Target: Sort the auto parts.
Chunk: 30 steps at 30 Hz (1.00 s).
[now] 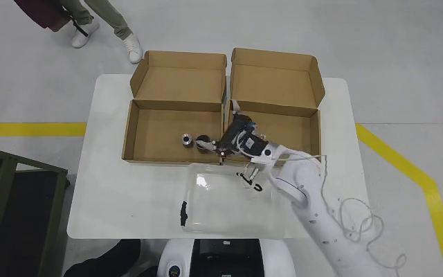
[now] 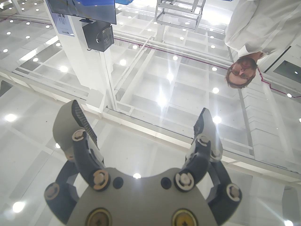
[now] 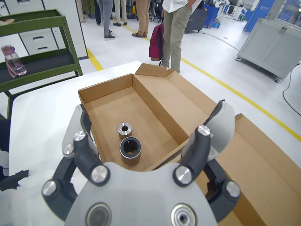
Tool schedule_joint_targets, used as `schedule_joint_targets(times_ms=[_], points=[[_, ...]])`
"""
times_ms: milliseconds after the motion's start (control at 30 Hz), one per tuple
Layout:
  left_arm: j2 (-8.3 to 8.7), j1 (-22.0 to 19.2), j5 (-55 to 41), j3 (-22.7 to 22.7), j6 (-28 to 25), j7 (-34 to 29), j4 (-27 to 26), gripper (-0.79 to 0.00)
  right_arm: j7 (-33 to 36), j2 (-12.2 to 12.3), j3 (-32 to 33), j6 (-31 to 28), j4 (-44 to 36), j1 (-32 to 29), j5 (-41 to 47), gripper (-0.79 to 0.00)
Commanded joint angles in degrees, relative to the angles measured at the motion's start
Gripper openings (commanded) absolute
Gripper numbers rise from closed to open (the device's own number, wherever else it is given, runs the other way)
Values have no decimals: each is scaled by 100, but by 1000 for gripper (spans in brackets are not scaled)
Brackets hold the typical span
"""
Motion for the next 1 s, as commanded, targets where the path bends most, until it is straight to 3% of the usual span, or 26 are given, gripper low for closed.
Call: schedule_joint_targets(times_ms=[0, 300, 967], points=[[0, 0, 0, 0, 0, 0, 0, 0, -263, 62, 303, -77, -163, -340, -31, 0], [0, 0, 0, 0, 0, 0, 0, 0, -1108, 301, 1573, -387, -764, -1698, -168, 0], [0, 0, 0, 0, 0, 0, 0, 0, -2345, 495, 3855, -83, -1219, -4141, 82, 0]])
